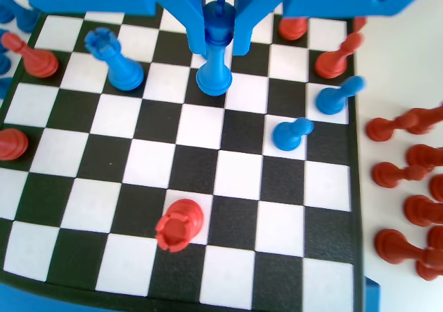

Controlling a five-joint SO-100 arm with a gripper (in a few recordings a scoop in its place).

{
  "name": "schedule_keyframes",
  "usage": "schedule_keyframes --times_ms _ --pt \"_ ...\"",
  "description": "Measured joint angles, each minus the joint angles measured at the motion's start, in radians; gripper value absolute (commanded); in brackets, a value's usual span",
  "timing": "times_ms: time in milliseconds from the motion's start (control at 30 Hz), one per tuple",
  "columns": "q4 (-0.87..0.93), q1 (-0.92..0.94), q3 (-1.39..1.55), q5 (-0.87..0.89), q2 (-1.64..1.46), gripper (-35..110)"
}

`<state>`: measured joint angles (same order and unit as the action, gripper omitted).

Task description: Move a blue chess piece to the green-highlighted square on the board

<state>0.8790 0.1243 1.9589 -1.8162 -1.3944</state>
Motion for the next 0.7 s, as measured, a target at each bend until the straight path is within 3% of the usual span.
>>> schedule_keyframes --times_ms 700 --pt "-0.031 0.080 -0.069 -0.029 0.091 5"
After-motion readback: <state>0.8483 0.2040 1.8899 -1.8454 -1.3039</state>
